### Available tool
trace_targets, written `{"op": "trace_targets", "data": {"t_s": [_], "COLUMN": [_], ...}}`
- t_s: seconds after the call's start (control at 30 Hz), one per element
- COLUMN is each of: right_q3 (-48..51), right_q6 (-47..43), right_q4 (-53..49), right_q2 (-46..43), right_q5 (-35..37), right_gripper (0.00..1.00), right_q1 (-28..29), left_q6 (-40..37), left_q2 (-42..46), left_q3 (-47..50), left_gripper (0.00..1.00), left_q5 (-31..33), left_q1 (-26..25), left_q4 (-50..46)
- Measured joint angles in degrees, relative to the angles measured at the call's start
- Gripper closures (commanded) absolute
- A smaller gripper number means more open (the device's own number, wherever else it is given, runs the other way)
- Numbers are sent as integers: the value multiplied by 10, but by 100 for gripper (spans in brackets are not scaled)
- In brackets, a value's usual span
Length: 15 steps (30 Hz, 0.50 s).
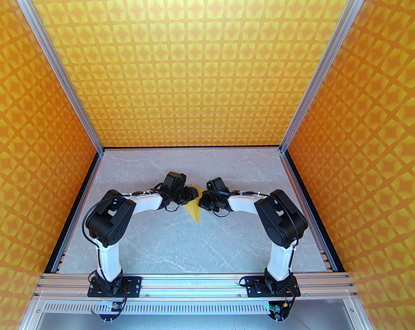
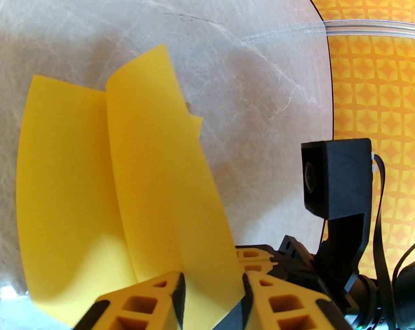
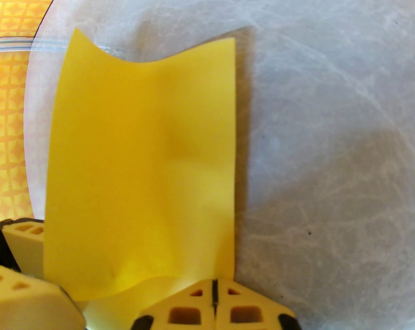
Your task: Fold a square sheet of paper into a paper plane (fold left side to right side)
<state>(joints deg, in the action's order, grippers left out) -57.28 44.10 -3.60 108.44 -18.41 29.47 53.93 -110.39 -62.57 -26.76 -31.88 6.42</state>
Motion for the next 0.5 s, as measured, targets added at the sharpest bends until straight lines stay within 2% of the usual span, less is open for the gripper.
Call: {"op": "trace_targets", "data": {"t_s": [0.1, 0.5], "right_q3": [0, 0], "right_q6": [0, 0], "right_q4": [0, 0], "right_q2": [0, 0], "right_q5": [0, 0], "right_gripper": [100, 100], "right_q1": [0, 0], "left_q6": [-2, -8], "left_q2": [9, 34], "left_q3": [0, 0], "left_gripper": [77, 80], "left_q5": [0, 0], "left_q1": [0, 0], "left_q4": [-3, -16]}}
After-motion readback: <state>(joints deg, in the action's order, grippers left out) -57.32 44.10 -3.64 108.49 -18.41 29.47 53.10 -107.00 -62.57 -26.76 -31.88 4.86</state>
